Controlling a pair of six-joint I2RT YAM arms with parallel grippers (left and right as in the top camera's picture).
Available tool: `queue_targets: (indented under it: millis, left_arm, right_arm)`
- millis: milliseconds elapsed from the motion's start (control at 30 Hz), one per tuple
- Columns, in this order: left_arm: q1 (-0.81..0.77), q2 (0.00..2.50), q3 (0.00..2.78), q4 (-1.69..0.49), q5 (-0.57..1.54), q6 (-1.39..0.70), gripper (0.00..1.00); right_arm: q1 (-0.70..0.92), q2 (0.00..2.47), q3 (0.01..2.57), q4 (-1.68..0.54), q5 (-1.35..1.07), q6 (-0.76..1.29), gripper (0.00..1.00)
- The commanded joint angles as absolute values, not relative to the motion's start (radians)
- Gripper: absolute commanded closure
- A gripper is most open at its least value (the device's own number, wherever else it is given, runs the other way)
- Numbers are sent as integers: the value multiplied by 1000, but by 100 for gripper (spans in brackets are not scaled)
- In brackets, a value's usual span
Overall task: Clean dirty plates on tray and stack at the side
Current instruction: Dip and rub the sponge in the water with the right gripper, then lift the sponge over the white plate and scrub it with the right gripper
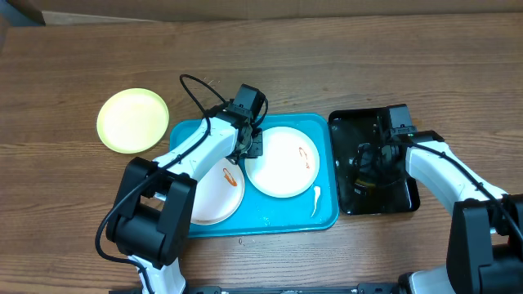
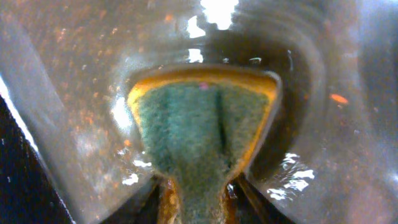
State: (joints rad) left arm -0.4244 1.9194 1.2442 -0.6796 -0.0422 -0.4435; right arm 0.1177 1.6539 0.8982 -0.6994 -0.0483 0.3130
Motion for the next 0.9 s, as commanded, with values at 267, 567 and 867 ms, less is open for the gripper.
queue_targets:
  millis: [267, 567, 867]
  left_arm:
    - [-427, 1926, 1242, -674, -32, -453, 67]
    - [-427, 1926, 1238, -675, -33, -453, 65]
    - [-426, 1926, 1238, -675, -33, -451, 65]
  right_arm:
    - [119, 1648, 869, -625, -37, 312, 51]
    - [119, 1648, 870, -624, -47, 311, 96]
    - [119, 1611, 1037, -789, -46, 303, 96]
